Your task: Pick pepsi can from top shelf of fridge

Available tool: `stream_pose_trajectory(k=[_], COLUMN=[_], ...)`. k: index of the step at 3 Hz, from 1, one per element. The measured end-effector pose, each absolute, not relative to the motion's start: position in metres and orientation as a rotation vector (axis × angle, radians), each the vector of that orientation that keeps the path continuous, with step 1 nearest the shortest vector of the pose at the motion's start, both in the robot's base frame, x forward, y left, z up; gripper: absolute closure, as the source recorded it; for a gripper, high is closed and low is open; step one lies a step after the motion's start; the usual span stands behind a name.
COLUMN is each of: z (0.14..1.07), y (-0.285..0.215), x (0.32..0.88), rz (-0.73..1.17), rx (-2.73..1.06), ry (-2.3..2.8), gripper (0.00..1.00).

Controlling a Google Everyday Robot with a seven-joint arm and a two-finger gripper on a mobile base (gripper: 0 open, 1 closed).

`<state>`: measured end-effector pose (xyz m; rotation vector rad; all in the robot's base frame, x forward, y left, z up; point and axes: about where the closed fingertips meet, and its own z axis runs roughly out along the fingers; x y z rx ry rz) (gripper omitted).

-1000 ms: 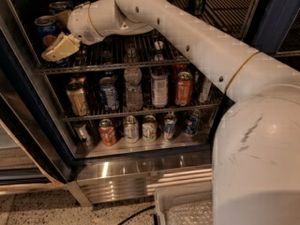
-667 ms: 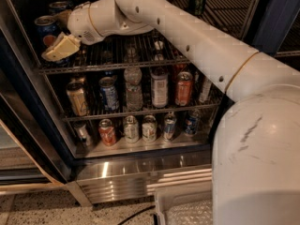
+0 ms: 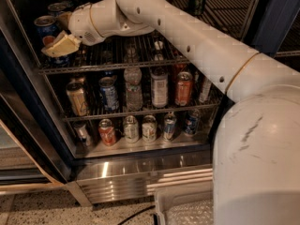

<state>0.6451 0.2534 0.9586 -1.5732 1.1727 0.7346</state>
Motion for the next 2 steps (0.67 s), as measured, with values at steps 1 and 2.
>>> stream_pose_trajectory(k=[1, 2], z=[0.9583, 0.9553], y=[0.2539, 0.2543], x=[0.6449, 0.6469], rz=[0.741, 0.758], rx=[-1.572, -1.562], ry=[1.169, 1.174], gripper=[0.93, 1.0])
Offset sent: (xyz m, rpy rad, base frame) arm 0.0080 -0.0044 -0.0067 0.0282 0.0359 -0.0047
